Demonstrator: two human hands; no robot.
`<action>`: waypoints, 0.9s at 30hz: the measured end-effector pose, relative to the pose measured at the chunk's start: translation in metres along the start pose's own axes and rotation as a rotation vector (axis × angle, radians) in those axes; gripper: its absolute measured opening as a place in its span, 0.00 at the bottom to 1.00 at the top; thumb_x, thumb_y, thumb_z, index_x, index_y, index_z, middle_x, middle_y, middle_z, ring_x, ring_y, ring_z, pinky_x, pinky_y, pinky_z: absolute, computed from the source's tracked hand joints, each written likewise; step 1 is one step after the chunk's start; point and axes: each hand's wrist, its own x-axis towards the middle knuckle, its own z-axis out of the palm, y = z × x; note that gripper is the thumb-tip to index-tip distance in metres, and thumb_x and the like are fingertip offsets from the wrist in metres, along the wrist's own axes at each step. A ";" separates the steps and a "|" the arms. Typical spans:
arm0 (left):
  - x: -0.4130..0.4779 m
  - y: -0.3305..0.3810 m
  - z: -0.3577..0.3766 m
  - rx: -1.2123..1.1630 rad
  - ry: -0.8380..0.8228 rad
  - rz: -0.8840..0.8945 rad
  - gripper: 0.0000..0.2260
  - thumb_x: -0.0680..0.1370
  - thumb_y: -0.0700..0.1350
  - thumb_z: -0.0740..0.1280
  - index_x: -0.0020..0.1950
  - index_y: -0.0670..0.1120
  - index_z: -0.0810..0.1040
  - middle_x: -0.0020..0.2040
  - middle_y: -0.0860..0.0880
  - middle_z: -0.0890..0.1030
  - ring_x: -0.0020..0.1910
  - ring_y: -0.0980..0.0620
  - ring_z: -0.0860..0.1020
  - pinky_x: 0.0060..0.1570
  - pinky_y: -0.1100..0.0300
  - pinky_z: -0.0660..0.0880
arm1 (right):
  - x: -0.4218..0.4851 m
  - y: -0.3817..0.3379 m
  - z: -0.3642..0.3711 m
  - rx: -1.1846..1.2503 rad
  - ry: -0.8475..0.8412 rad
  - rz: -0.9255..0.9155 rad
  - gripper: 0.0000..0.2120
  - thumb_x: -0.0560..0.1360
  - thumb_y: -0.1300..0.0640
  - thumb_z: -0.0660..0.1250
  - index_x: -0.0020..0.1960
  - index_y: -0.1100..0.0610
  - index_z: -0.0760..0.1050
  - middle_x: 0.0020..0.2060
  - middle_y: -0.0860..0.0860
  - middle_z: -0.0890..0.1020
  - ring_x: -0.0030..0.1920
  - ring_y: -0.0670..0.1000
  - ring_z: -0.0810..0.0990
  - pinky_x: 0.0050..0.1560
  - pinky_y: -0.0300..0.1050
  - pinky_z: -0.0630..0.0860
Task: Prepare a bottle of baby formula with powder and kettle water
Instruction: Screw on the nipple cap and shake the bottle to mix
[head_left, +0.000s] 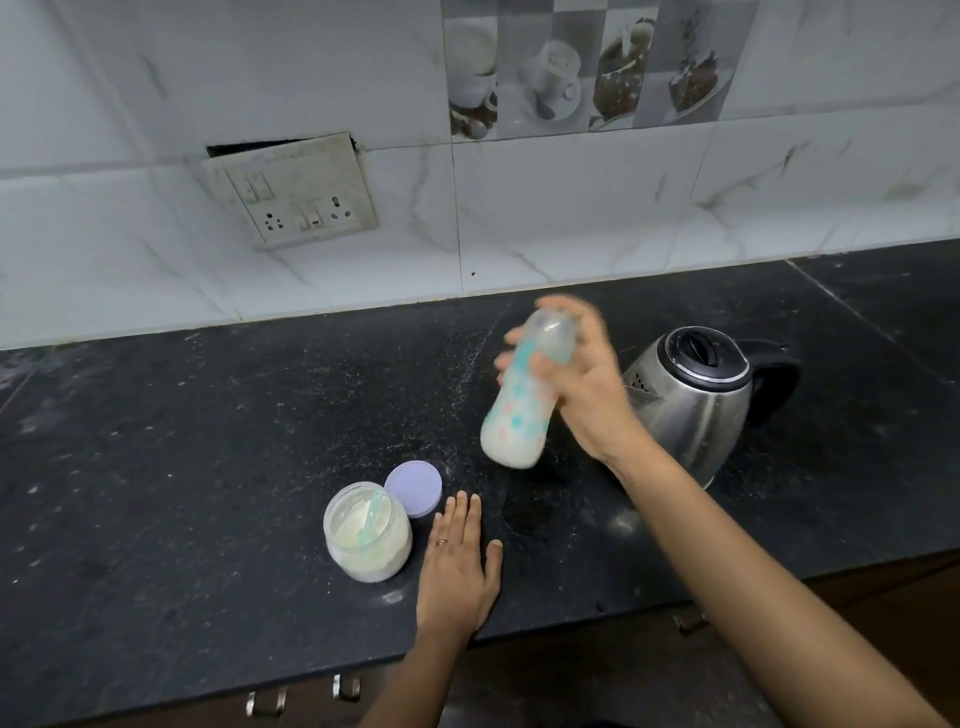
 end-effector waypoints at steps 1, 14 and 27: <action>0.000 0.001 0.000 0.005 0.000 0.004 0.31 0.77 0.59 0.42 0.78 0.47 0.51 0.79 0.49 0.51 0.74 0.60 0.41 0.72 0.63 0.34 | 0.003 -0.002 0.003 0.196 0.202 -0.041 0.24 0.72 0.62 0.70 0.64 0.54 0.64 0.50 0.61 0.77 0.46 0.59 0.82 0.52 0.58 0.79; 0.000 0.000 0.000 0.000 0.004 -0.002 0.31 0.77 0.59 0.42 0.78 0.47 0.52 0.79 0.49 0.52 0.74 0.59 0.42 0.72 0.63 0.35 | -0.009 0.012 -0.001 0.194 0.266 0.070 0.19 0.76 0.64 0.63 0.64 0.52 0.66 0.50 0.60 0.77 0.46 0.59 0.81 0.54 0.60 0.77; -0.001 0.001 -0.002 0.002 0.002 -0.003 0.32 0.77 0.60 0.40 0.78 0.47 0.51 0.79 0.49 0.51 0.74 0.60 0.40 0.71 0.64 0.34 | -0.016 0.012 -0.004 -0.068 0.031 0.120 0.22 0.72 0.67 0.67 0.63 0.54 0.67 0.53 0.62 0.76 0.48 0.59 0.81 0.52 0.56 0.79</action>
